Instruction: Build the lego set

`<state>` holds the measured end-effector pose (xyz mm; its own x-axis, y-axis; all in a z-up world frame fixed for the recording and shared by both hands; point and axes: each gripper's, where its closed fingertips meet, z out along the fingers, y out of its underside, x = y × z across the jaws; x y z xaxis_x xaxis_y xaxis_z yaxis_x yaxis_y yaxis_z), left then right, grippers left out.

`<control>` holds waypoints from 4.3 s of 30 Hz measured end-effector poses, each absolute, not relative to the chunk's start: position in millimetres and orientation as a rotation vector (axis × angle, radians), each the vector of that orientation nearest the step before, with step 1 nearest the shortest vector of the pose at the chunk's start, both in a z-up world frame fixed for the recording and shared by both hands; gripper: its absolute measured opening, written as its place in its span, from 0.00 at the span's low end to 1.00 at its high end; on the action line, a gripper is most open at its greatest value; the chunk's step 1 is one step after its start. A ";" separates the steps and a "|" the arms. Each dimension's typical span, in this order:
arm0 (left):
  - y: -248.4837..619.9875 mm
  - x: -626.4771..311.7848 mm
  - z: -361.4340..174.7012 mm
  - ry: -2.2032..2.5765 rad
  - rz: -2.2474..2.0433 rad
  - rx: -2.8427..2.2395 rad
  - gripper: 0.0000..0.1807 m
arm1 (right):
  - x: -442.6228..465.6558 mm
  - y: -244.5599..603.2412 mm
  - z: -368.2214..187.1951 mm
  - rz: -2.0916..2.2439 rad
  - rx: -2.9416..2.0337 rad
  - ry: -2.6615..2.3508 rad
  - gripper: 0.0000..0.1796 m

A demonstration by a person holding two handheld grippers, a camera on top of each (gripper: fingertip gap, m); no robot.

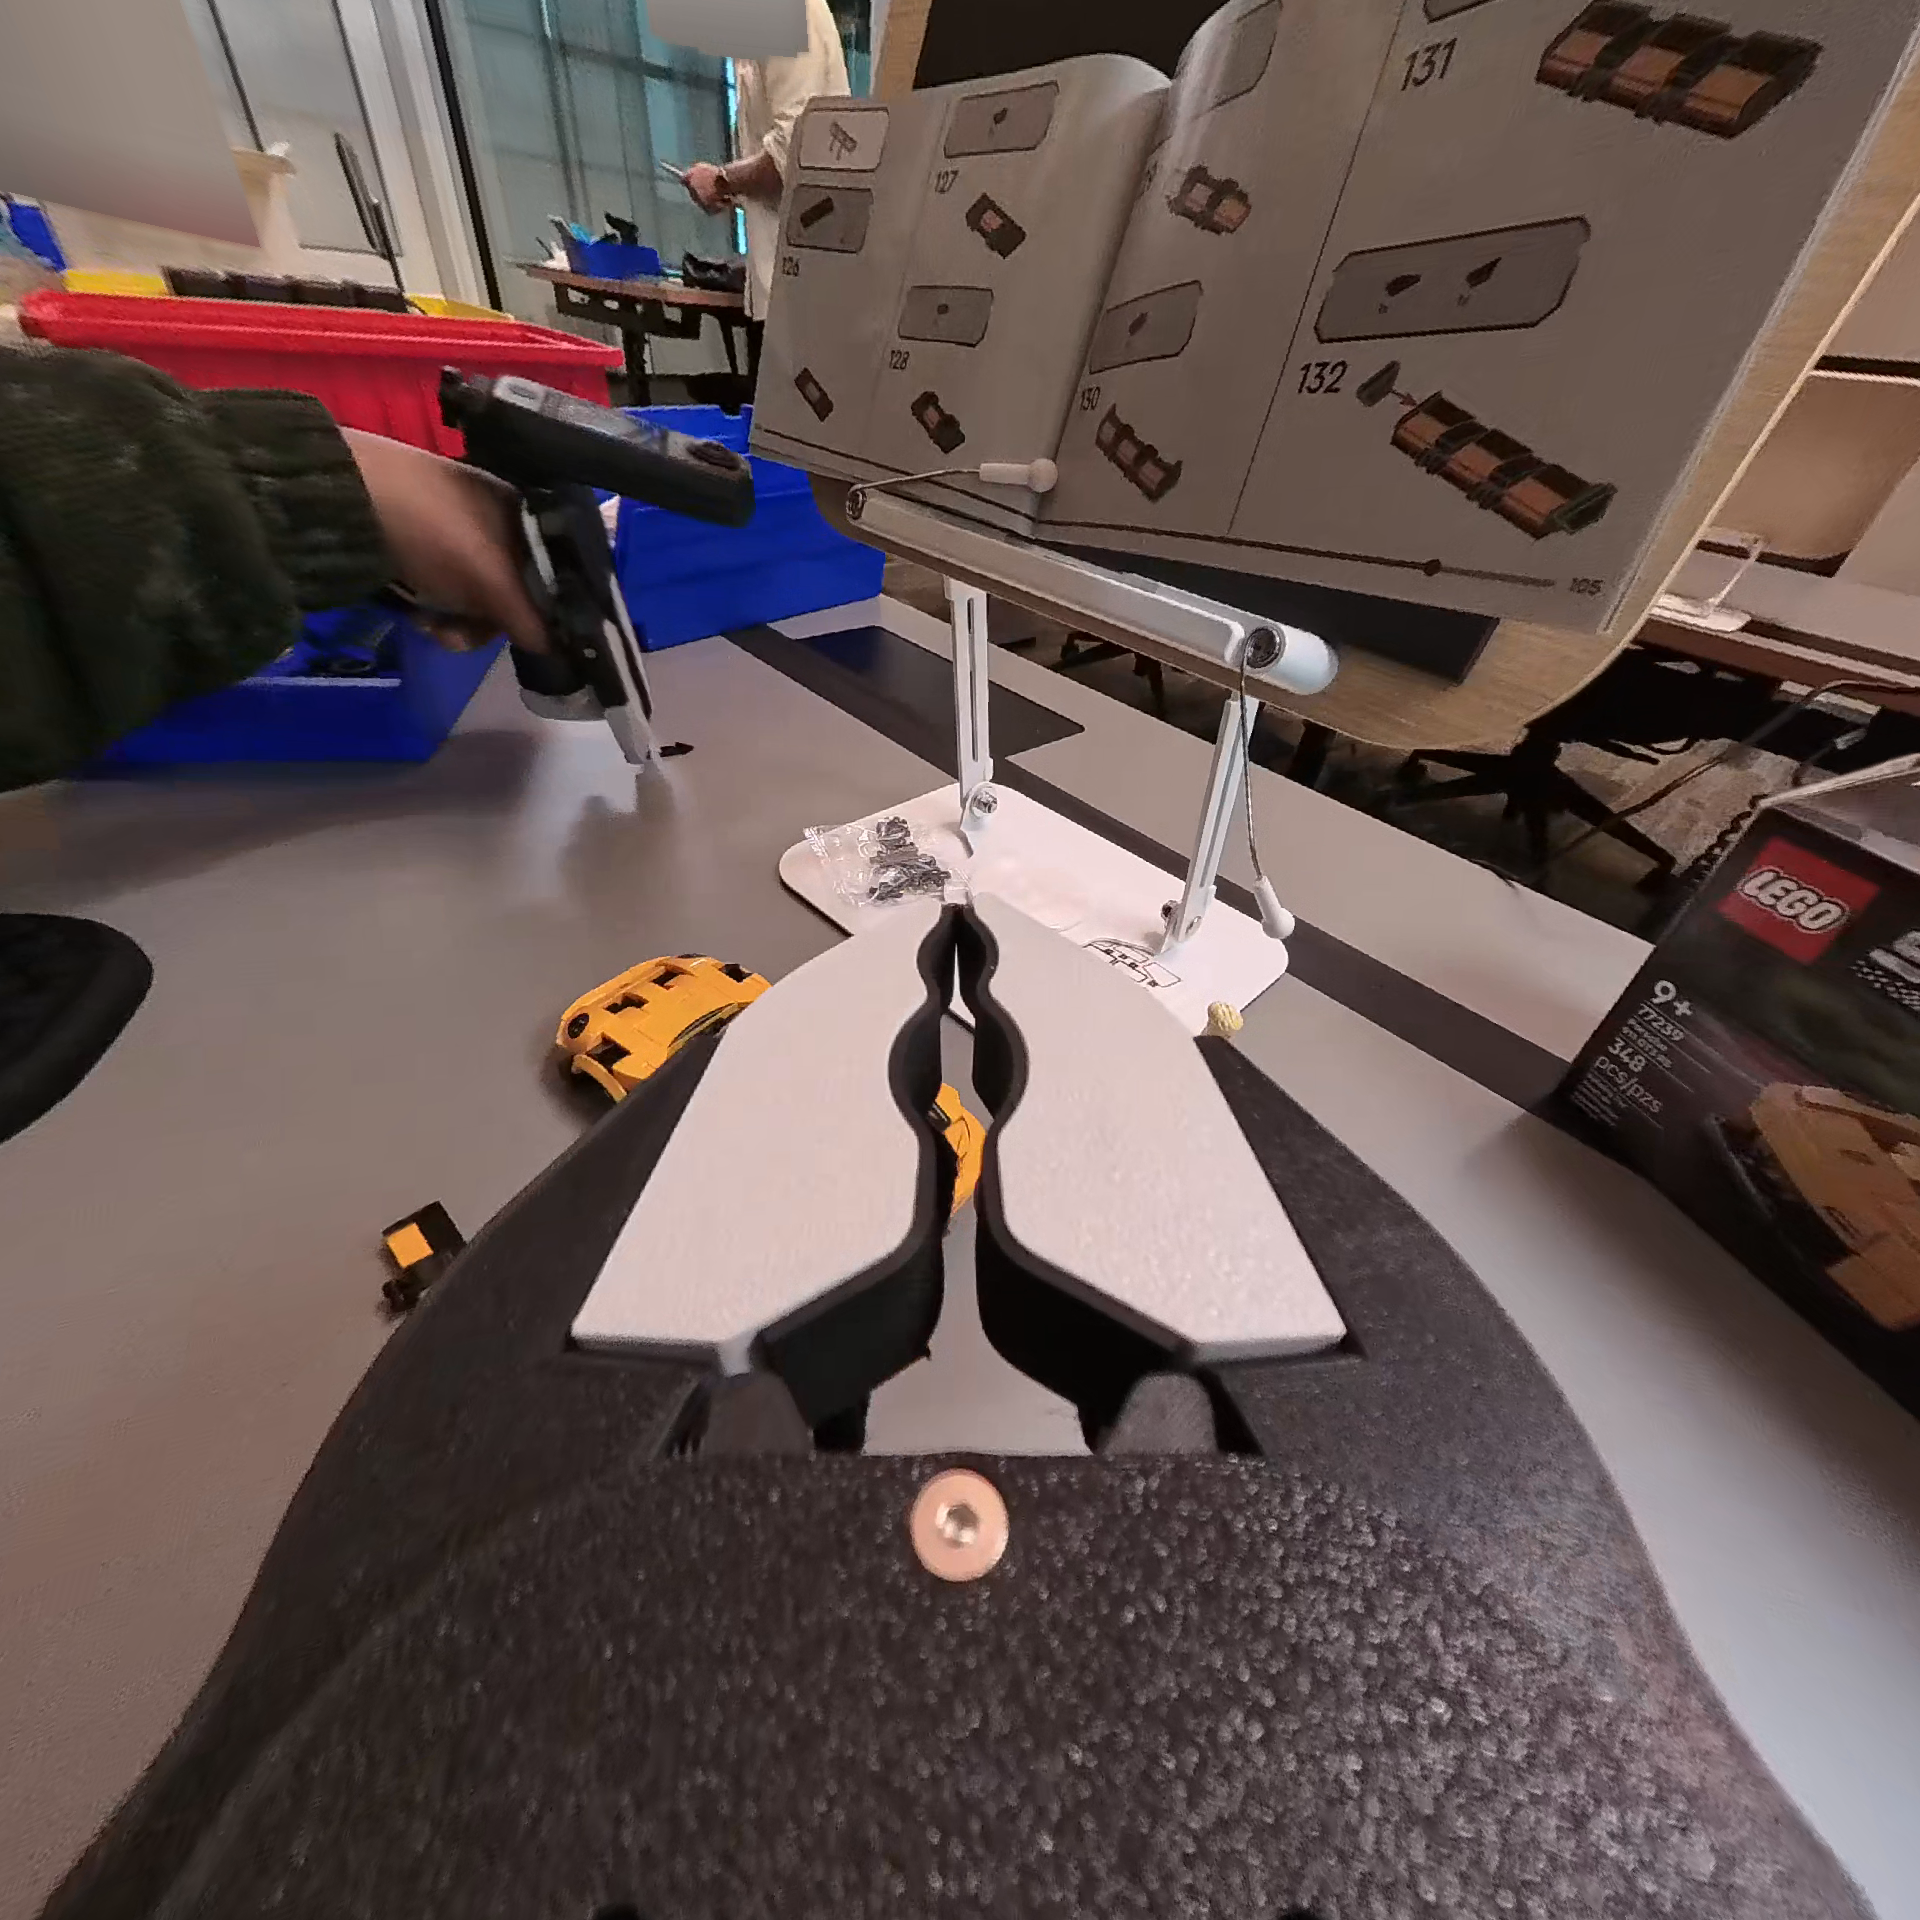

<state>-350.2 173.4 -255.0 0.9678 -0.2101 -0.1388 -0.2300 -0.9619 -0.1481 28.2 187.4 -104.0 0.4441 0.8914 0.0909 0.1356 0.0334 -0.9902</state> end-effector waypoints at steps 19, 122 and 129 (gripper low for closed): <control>169.6 -351.1 -260.4 0.279 -0.034 -2.987 0.04 | 29.7 180.7 -103.4 0.756 -1.414 -0.988 0.00; 173.2 -336.2 -231.9 -0.126 0.220 -2.461 0.15 | 8.5 94.2 -176.3 0.915 -1.496 -1.508 0.14; 189.9 -343.7 -253.8 -0.283 0.168 -2.536 0.16 | 19.8 95.4 -169.5 0.979 -1.481 -1.468 0.13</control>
<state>-343.7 189.9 -253.8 0.9696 0.2378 -0.0583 0.1653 -0.8113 -0.5607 19.8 95.4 -169.5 0.0205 0.9996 0.0175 0.3679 0.0087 -0.9298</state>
